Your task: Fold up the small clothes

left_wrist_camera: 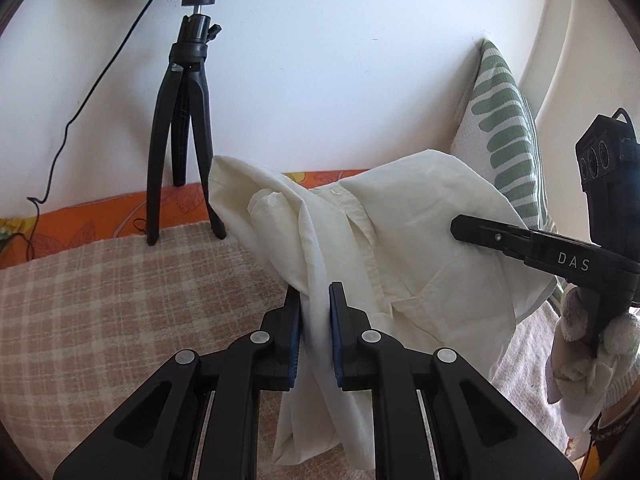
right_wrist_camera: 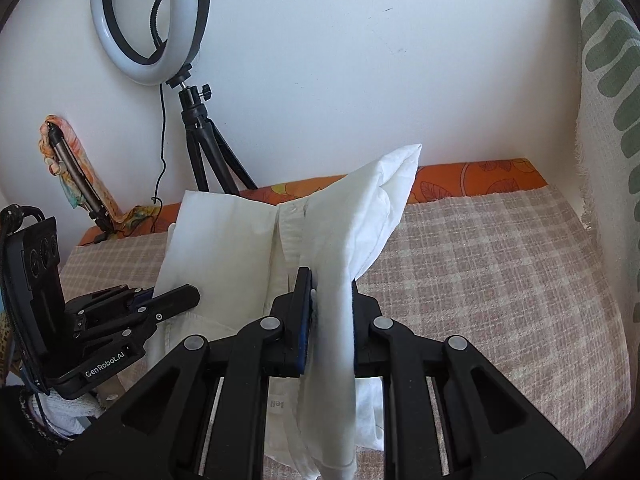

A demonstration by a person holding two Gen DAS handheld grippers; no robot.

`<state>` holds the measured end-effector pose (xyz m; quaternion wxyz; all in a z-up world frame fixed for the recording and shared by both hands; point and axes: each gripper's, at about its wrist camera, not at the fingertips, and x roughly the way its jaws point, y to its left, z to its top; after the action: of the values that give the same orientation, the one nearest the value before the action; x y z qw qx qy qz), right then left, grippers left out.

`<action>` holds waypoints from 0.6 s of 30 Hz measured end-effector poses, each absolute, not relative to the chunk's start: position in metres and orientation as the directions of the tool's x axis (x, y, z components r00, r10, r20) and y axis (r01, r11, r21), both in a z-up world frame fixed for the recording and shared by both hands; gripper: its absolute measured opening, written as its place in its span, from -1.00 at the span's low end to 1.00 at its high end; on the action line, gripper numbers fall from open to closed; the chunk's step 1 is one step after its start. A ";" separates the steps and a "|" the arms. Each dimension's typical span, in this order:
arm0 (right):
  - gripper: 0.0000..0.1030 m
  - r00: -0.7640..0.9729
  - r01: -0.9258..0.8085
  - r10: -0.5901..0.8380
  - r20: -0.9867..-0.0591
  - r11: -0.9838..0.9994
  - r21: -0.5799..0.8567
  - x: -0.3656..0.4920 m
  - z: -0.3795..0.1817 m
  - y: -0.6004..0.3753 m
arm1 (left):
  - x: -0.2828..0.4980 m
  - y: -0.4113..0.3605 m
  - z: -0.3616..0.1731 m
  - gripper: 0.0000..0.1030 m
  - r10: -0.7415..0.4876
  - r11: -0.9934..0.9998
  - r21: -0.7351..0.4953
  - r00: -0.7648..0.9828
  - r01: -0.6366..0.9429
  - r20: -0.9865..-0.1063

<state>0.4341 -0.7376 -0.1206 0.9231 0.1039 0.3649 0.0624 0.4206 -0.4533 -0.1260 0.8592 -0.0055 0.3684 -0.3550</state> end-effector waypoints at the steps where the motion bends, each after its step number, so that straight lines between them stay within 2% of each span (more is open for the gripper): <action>1: -0.71 0.722 -0.031 0.186 -0.667 0.971 0.237 0.438 -0.127 -0.740 | 0.423 -0.453 -0.129 -0.78 -0.606 0.753 -0.266 0.478 0.602 -0.635; 7: -0.69 0.701 0.069 0.094 -0.707 0.978 0.199 0.454 -0.149 -0.764 | 0.437 -0.447 -0.142 -0.73 -0.542 0.794 -0.226 0.490 0.564 -0.683; 10: -0.56 0.660 0.153 0.002 -0.751 0.979 0.137 0.460 -0.159 -0.771 | 0.443 -0.446 -0.151 -0.57 -0.456 0.837 -0.150 0.520 0.525 -0.722; 11: -0.44 0.645 0.178 -0.030 -0.764 0.978 0.112 0.461 -0.161 -0.773 | 0.443 -0.445 -0.153 -0.38 -0.431 0.849 -0.130 0.527 0.513 -0.733; 12: -0.24 0.639 0.193 -0.050 -0.767 0.976 0.097 0.461 -0.162 -0.774 | 0.442 -0.444 -0.153 -0.04 -0.402 0.863 -0.108 0.540 0.494 -0.739; 13: -0.13 0.640 0.202 -0.062 -0.766 0.975 0.090 0.459 -0.161 -0.774 | 0.442 -0.443 -0.152 0.10 -0.377 0.874 -0.088 0.555 0.477 -0.742; 14: 0.12 0.646 0.206 -0.066 -0.760 0.974 0.091 0.458 -0.160 -0.775 | 0.442 -0.440 -0.151 0.19 -0.366 0.881 -0.080 0.564 0.467 -0.740; 15: 0.28 0.655 0.210 -0.071 -0.753 0.973 0.091 0.455 -0.158 -0.775 | 0.441 -0.437 -0.149 0.20 -0.371 0.880 -0.086 0.564 0.467 -0.738; 16: 0.32 0.660 0.217 -0.081 -0.747 0.972 0.087 0.453 -0.155 -0.774 | 0.442 -0.434 -0.148 0.23 -0.374 0.880 -0.093 0.560 0.465 -0.739; 18: 0.50 0.665 0.224 -0.089 -0.741 0.971 0.085 0.450 -0.150 -0.774 | 0.443 -0.433 -0.145 0.49 -0.352 0.888 -0.079 0.562 0.452 -0.748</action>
<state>0.4501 -0.7740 -0.1502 0.9085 0.0845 0.3999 -0.0863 0.4425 -0.4327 -0.1453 0.8816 0.0610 0.4087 -0.2282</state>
